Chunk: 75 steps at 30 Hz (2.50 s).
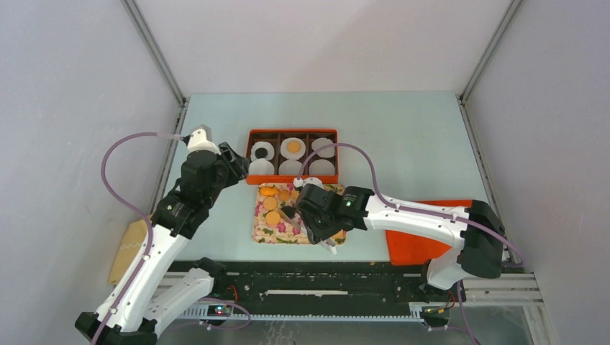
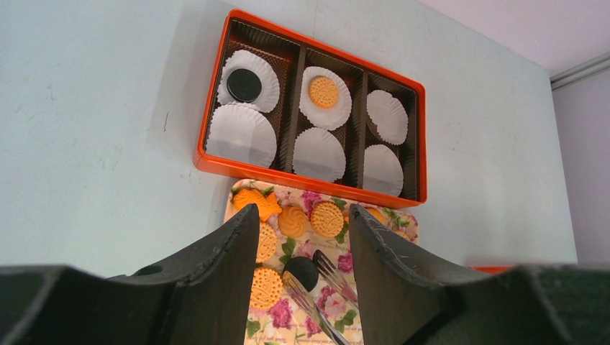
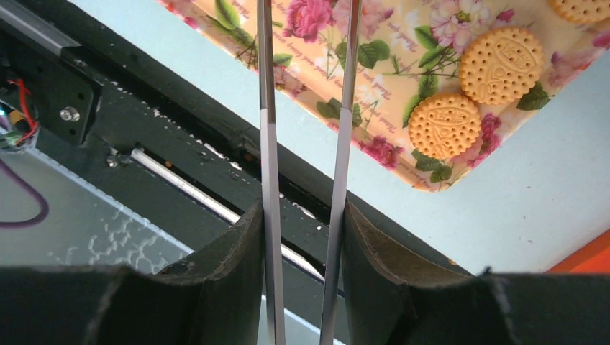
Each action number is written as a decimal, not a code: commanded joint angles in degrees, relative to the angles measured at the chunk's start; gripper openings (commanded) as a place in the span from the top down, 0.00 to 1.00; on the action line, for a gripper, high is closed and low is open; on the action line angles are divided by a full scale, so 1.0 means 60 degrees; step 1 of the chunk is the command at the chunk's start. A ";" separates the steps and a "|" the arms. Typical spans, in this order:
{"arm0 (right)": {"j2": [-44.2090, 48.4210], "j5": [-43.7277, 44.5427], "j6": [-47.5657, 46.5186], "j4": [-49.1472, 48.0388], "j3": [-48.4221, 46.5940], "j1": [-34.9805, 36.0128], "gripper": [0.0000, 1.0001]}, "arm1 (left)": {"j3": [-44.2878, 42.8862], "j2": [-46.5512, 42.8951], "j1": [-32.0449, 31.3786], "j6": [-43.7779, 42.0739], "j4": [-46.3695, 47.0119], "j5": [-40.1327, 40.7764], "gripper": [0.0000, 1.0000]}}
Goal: Pack the cookies
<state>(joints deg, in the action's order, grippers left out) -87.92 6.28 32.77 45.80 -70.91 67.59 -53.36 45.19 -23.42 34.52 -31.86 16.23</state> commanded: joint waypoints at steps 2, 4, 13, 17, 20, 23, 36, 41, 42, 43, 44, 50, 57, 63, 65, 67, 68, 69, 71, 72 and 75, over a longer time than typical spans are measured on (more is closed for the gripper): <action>0.0909 -0.0048 0.0098 0.0115 -0.0192 -0.0135 0.91 | 0.0092 -0.0195 0.0078 0.0016 0.0128 -0.0135 0.46; 0.0983 0.0099 0.0030 0.0278 -0.0342 -0.0210 0.94 | 0.0105 -0.0179 0.0076 0.0042 0.0155 -0.0193 0.46; 0.0929 0.1206 -0.0400 0.0935 -0.1338 -0.0267 1.00 | 0.0040 -0.0193 0.0075 0.0004 0.0169 -0.0226 0.46; 0.0965 0.1681 -0.0825 0.1256 -0.2305 -0.0818 1.00 | -0.0100 -0.0065 0.0080 -0.0042 0.0196 -0.0228 0.46; 0.0731 0.1709 -0.1190 0.1352 -0.2959 -0.1673 1.00 | -0.0150 0.0086 0.0078 -0.0049 0.0272 -0.0278 0.46; 0.0211 0.1688 -0.1697 0.1168 -0.3538 -0.2470 1.00 | -0.0158 0.0220 0.0072 -0.0079 0.0342 -0.0287 0.47; -0.2864 0.1000 -0.2838 0.0618 -0.5137 -0.4698 1.00 | -0.0211 0.0567 0.0101 -0.0406 0.0362 0.0074 0.46; -0.3212 0.1125 -0.2868 0.0587 -0.5212 -0.4939 1.00 | -0.0206 0.0638 0.0137 -0.0435 0.0372 0.0094 0.46; -0.3256 0.1138 -0.2890 0.0581 -0.5189 -0.4963 1.00 | -0.0199 0.0649 0.0131 -0.0434 0.0380 0.0090 0.46; -0.3282 0.1159 -0.2909 0.0571 -0.5163 -0.4980 1.00 | -0.0186 0.0681 0.0146 -0.0434 0.0394 0.0080 0.46; -0.3308 0.1197 -0.2906 0.0581 -0.5152 -0.4981 0.95 | -0.0175 0.0717 0.0148 -0.0431 0.0403 0.0068 0.46; -0.3153 0.1187 -0.2913 0.0491 -0.5024 -0.4968 0.59 | -0.0134 0.0843 0.0152 -0.0422 0.0502 -0.0185 0.46; -0.2664 0.1129 -0.2865 0.0587 -0.5068 -0.4942 0.49 | -0.0111 0.0779 0.0142 -0.0440 0.0559 -0.0518 0.45; -0.1540 0.1348 -0.2747 0.0974 -0.4959 -0.4384 0.51 | -0.0162 0.0691 0.0153 -0.0458 0.0578 -0.0640 0.44; -0.0930 0.1657 -0.2718 0.1122 -0.4780 -0.3804 0.52 | -0.0192 0.0633 0.0153 -0.0462 0.0544 -0.0533 0.44; -0.0331 0.1897 -0.2560 0.1334 -0.4505 -0.2974 0.52 | -0.0236 0.0621 0.0157 -0.0453 0.0475 -0.0399 0.44; -0.0046 0.1923 -0.2435 0.1420 -0.4247 -0.2572 0.52 | -0.0269 0.0647 0.0174 -0.0439 0.0431 -0.0371 0.44; 0.0216 0.1898 -0.2273 0.1489 -0.4081 -0.2184 0.52 | -0.0279 0.0712 0.0205 -0.0404 0.0395 -0.0399 0.44; 0.0713 0.1727 -0.1848 0.1573 -0.3259 -0.1449 0.53 | -0.0305 0.0845 0.0254 -0.0299 0.0334 -0.0507 0.45; 0.0967 0.1672 -0.1598 0.1572 -0.2872 -0.1099 0.53 | -0.0291 0.0902 0.0268 -0.0240 0.0341 -0.0555 0.45; 0.1562 0.1603 -0.0939 0.1540 -0.1720 -0.0029 0.53 | -0.0154 0.0942 0.0270 -0.0083 0.0404 -0.0635 0.45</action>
<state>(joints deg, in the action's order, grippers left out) -81.19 15.35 20.86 52.95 -88.07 62.83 -53.36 50.52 -22.35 33.10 -30.59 13.23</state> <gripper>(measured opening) 0.469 0.552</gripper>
